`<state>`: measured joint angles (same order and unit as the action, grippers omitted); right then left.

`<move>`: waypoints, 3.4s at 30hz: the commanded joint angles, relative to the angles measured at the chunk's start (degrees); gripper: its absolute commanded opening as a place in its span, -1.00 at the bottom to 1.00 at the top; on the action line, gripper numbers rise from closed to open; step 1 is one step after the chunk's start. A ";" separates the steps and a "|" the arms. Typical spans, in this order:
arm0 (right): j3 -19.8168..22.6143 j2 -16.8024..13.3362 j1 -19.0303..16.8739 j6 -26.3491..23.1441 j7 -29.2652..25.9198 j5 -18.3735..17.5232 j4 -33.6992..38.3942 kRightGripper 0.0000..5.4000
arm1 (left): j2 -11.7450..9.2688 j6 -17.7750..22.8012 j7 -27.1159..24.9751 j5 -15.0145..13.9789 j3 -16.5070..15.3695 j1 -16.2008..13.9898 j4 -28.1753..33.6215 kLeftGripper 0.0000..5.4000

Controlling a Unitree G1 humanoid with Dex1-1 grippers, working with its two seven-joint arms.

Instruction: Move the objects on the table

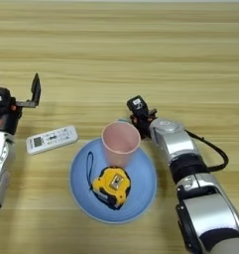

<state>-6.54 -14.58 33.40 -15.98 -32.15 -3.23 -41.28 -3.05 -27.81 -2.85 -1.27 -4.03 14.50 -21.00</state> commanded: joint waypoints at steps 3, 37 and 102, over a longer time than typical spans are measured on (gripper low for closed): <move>-1.82 0.55 1.28 0.27 -0.89 2.49 -1.31 1.00 | 0.06 -0.37 0.45 0.76 0.33 0.71 -0.85 0.99; -0.73 -6.04 -5.17 -1.83 -5.66 3.96 2.73 1.00 | -0.07 -0.89 -0.01 0.86 0.40 1.26 -1.86 0.99; 1.40 -10.57 -6.95 -6.40 -9.04 1.88 17.99 -0.48 | 0.04 -1.67 0.17 0.84 0.35 2.28 -3.57 1.00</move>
<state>-6.17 -23.72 27.11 -20.81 -41.14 -0.65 -26.70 -2.98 -29.34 -2.80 -0.43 -3.74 16.23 -24.26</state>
